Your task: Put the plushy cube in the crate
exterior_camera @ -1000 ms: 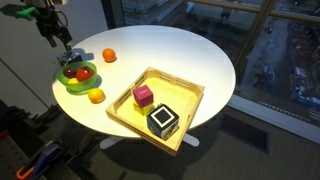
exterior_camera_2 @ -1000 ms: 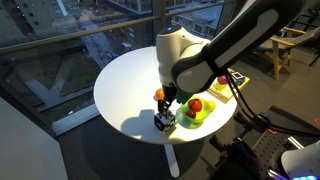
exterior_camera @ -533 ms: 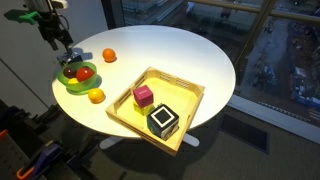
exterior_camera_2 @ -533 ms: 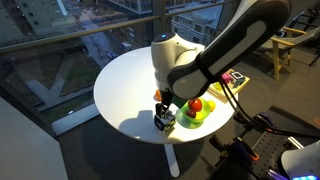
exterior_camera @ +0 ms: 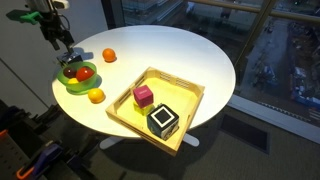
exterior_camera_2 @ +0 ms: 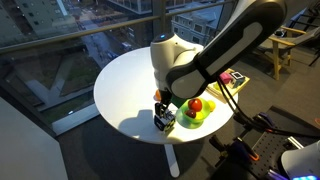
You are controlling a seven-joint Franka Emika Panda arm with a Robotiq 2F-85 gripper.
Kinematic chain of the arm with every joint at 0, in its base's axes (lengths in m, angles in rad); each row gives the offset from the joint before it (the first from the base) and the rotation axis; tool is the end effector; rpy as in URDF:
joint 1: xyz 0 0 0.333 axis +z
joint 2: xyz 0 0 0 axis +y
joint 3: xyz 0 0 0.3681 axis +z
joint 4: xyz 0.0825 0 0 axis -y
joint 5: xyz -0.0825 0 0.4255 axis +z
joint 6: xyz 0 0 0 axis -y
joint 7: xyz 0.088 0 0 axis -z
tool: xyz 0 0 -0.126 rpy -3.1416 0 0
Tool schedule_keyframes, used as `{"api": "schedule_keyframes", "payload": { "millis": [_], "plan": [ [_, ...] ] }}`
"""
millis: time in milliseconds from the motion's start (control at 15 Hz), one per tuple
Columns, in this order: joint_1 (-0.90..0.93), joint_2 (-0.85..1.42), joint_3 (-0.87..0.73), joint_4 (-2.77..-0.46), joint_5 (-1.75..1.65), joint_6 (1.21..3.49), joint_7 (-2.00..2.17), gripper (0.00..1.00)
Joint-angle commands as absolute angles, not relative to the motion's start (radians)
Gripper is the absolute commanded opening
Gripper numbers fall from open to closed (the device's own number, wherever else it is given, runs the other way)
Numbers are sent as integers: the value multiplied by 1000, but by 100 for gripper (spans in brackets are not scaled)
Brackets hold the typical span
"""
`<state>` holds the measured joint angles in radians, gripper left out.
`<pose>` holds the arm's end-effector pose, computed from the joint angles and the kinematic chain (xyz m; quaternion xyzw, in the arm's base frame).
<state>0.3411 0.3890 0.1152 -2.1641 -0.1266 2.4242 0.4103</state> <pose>0.5323 0.2598 0.1994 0.9955 0.0702 -0.0494 0.0410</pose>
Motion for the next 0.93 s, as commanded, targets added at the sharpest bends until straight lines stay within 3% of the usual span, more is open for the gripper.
{"api": "schedule_keyframes", "payload": {
  "millis": [0, 867],
  "plan": [
    [340, 388, 116, -2163, -126, 2422, 409, 100],
    [345, 414, 113, -2151, -121, 2448, 423, 100]
  ]
}}
